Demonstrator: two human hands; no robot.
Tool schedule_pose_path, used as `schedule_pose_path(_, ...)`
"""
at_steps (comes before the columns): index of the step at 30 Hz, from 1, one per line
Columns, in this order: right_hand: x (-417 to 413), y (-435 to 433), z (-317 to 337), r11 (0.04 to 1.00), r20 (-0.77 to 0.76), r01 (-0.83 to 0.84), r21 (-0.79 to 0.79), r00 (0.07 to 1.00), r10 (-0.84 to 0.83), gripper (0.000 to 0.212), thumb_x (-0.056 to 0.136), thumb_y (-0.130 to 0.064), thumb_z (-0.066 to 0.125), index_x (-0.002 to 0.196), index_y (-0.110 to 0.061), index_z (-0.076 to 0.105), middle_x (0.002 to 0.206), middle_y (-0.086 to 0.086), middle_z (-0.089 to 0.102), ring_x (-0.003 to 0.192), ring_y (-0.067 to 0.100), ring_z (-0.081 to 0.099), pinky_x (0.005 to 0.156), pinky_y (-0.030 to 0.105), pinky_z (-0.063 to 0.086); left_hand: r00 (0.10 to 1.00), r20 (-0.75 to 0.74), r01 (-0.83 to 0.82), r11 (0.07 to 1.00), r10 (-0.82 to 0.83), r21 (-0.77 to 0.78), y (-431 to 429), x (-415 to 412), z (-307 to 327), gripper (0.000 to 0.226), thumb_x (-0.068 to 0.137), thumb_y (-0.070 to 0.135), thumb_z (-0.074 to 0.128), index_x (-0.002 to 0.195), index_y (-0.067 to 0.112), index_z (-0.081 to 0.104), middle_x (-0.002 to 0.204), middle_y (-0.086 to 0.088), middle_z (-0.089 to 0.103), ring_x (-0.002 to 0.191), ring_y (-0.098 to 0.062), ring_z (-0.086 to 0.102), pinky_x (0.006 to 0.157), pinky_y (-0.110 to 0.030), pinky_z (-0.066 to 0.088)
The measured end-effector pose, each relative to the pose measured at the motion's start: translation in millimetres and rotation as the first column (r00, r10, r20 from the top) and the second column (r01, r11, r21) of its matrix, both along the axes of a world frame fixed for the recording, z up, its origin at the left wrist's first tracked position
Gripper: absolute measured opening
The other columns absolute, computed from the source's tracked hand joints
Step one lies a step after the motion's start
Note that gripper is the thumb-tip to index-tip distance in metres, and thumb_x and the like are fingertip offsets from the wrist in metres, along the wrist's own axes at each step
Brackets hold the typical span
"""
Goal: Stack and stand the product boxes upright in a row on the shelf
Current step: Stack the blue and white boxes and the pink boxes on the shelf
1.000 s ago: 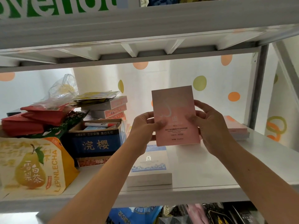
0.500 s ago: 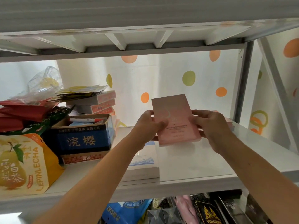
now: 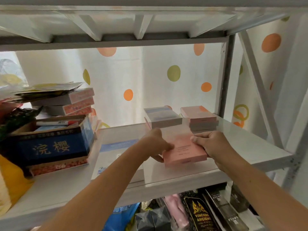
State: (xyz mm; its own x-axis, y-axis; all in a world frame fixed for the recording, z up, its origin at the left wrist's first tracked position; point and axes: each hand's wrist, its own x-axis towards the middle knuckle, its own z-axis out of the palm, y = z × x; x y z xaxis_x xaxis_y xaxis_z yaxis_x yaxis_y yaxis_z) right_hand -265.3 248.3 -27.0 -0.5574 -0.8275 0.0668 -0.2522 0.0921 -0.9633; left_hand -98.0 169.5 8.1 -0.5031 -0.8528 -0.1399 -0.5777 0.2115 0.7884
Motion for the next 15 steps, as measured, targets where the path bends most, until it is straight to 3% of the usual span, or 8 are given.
schedule_pose_path(3,-0.1,-7.3,-9.4,0.995,-0.241,-0.015,0.102,0.97,0.039,0.029,0.086,-0.012,0.071,0.115,-0.011,0.071,0.111,0.004,0.072,0.1,0.019,0.066,0.092,0.03,0.05,0.965,0.263,0.059,0.979,-0.006,-0.195,-1.8,-3.3,-9.0,0.032,0.084,0.028,0.073,0.102,0.01,0.054,0.1,-0.006,0.058,0.095,-0.022,0.058,0.077,-0.035,0.053)
schedule_pose_path(5,2.6,-12.3,-14.9,0.983,-0.36,-0.022,0.181,0.929,0.088,0.035,0.085,-0.012,0.072,0.12,-0.013,0.069,0.118,0.005,0.071,0.106,0.018,0.065,0.09,0.023,0.044,0.905,0.425,0.119,0.954,0.009,-0.275,0.9,-6.0,-14.7,0.032,0.087,0.035,0.069,0.104,0.013,0.053,0.093,-0.001,0.053,0.09,-0.02,0.051,0.076,-0.031,0.042)
schedule_pose_path(15,-3.9,-22.2,-22.4,0.982,-0.395,-0.011,0.186,0.914,0.085,0.03,0.082,-0.015,0.076,0.112,-0.014,0.074,0.114,0.006,0.072,0.095,0.013,0.062,0.086,0.021,0.043,0.91,0.413,0.109,0.949,0.025,-0.297,-12.6,-15.3,-31.0,0.027,0.085,0.032,0.071,0.094,0.014,0.053,0.093,-0.004,0.056,0.086,-0.022,0.053,0.072,-0.031,0.042)
